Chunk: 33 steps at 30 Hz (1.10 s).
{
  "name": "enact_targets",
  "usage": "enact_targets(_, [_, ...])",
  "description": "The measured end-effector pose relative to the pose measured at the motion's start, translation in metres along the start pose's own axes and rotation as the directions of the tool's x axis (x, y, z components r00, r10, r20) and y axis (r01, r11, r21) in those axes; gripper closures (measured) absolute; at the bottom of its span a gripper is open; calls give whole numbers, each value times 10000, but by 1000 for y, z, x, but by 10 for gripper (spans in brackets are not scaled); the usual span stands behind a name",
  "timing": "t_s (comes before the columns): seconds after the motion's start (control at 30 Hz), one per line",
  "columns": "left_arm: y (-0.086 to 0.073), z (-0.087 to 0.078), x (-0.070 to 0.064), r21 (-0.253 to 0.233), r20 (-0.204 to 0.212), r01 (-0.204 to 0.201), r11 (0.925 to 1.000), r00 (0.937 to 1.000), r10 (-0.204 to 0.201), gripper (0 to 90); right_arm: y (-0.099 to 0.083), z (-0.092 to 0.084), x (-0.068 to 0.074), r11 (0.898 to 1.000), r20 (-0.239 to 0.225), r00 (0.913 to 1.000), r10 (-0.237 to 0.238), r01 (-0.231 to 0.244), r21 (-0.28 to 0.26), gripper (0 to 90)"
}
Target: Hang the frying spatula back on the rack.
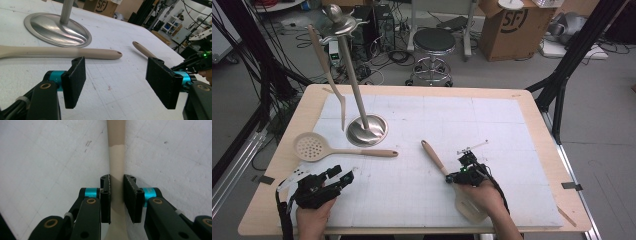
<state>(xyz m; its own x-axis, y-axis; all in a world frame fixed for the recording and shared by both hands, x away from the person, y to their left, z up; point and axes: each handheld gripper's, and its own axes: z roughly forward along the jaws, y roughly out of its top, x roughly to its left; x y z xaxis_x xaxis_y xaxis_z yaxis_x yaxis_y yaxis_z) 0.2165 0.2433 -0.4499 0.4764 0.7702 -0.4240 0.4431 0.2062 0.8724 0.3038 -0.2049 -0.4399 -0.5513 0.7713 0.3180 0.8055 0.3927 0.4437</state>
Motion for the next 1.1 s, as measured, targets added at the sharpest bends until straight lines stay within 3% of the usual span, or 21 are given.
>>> enact_targets(0.13, [-1, 1, -2, 66, 22, -47, 10000, 10000, 47, 330, 2, 1, 9, 9997, 584, 9981, -196, 188, 144, 769])
enact_targets(0.4, [0, 0, -2, 4, 67, -56, 10000, 10000, 56, 330, -6, 0, 8, 9992, 556, 9984, -58, 79, -387, 785])
enact_targets(0.6, [0, 1, 0, 3, 44, 58, 10000, 10000, -58, 331, -11, -3, -6, 9919, -722, 9951, 680, -753, -1026, 787])
enact_targets(0.67, [0, 0, 0, -28, 58, 59, 10000, 10000, -59, 330, -10, -3, -7, 9859, -1530, 9853, 755, -968, -1367, 788])
enact_targets(0.8, [1, -3, 1, -159, 22, 129, 9998, 9999, -128, 331, -1, -5, 2, 9742, -2277, 9721, 570, -1041, -2004, 787])
enact_targets(0.87, [1, -3, 1, -204, 30, 140, 9997, 9999, -139, 331, 5, -6, 6, 9671, -2800, 9587, 505, -1170, -2259, 787])
enact_targets(0.93, [1, -4, 2, -203, 20, 172, 9996, 9999, -172, 331, 10, -7, 10, 9602, -3195, 9468, 385, -1235, -2505, 787])
enact_targets(1.1, [1, -6, 3, -274, 40, 220, 9994, 9998, -219, 331, 21, -9, 20, 9494, -3700, 9290, 64, -1219, -2896, 786])
